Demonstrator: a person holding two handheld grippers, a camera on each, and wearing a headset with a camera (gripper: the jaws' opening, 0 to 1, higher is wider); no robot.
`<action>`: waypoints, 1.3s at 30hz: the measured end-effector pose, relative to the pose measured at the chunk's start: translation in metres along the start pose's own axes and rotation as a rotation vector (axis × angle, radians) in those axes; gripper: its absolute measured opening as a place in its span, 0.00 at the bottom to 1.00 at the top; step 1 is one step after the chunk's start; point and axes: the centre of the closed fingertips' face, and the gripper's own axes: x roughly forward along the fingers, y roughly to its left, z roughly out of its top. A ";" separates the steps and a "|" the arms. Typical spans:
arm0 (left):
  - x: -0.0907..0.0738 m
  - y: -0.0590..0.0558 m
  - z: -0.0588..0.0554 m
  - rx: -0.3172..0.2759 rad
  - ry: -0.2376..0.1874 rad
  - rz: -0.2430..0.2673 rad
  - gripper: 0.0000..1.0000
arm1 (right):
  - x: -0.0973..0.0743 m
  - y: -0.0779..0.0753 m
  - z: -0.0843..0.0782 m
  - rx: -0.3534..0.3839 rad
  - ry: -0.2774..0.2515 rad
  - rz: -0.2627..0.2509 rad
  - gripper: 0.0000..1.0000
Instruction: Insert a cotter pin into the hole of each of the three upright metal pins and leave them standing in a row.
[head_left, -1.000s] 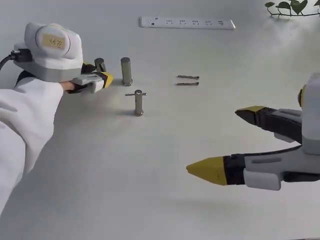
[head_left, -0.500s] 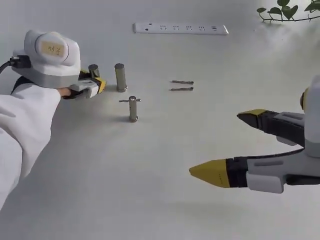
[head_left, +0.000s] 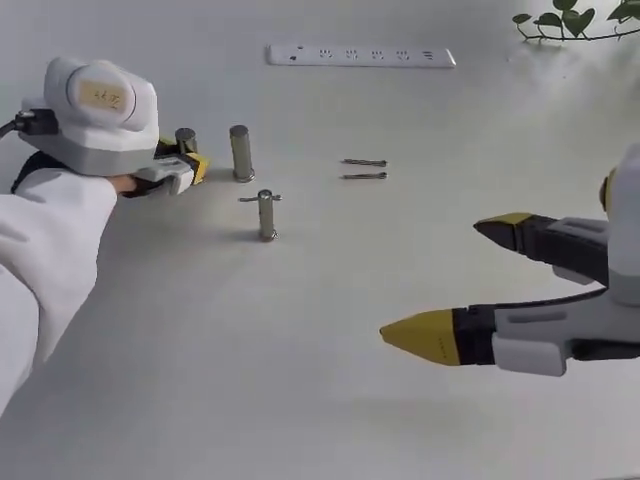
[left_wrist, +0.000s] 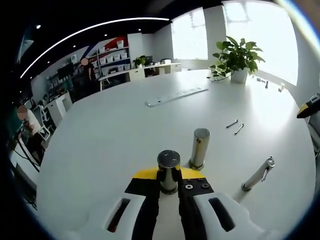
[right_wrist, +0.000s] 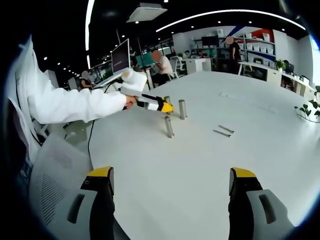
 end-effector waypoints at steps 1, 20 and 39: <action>-0.005 0.000 0.004 0.000 -0.008 0.004 0.11 | 0.000 0.001 0.000 0.000 -0.002 0.001 0.94; -0.073 -0.042 0.033 0.037 -0.076 -0.021 0.11 | -0.002 0.007 0.007 -0.009 -0.040 0.014 0.93; -0.100 -0.126 0.037 0.044 -0.106 -0.160 0.11 | -0.004 0.009 0.007 -0.016 -0.054 0.014 0.93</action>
